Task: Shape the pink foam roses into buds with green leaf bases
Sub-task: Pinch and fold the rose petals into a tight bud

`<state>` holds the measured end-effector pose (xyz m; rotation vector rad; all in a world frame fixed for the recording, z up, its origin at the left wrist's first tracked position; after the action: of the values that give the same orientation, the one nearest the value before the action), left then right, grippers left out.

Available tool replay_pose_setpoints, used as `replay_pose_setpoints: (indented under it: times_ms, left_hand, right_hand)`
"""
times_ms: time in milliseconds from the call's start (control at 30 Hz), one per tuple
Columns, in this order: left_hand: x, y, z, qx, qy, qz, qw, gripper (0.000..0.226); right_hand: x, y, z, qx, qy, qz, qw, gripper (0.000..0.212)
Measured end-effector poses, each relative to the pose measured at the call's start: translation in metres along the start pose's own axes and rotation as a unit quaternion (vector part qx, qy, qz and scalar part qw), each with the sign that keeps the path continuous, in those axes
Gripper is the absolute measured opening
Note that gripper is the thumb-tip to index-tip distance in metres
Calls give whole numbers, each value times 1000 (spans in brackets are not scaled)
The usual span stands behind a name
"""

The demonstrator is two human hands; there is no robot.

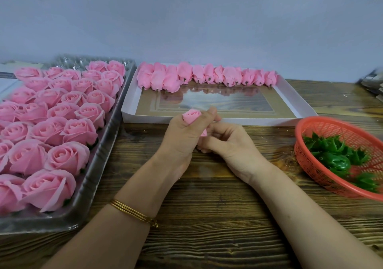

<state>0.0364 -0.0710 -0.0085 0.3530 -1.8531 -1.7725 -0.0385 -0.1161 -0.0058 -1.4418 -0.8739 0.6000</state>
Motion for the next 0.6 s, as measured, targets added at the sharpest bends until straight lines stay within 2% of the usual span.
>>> replay_pose_setpoints:
  times_ms: [133,200,367,467,600]
  left_hand:
    - [-2,-1,0,-6,9,-2,1000,21]
    - [-4,-1,-1,-5,23,3,1000,22]
    - [-13,10,0,85,63,-105,989,29]
    - [-12,16,2,132,67,-170,974,30]
    - [-7,20,3,170,54,-222,959,36]
  right_hand:
    - [0,4,-1,19,1,-20,1000,2]
    - [-2,4,-1,22,12,-32,999,15]
    - [-15,7,-2,52,66,-134,987,19]
    - [-19,6,-3,46,75,-139,986,11]
    - [-20,4,-4,42,83,-114,989,17]
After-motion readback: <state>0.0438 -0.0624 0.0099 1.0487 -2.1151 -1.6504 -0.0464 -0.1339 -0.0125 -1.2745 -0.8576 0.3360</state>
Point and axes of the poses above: each hand's wrist, its own z-axis away from the middle knuckle, its own x-axis out of the palm, y = z × x, the point moved 9 cm from there along -z, towards the middle knuckle, and after that the axes turned 8 degrees about -z, right-handed, at the moved point
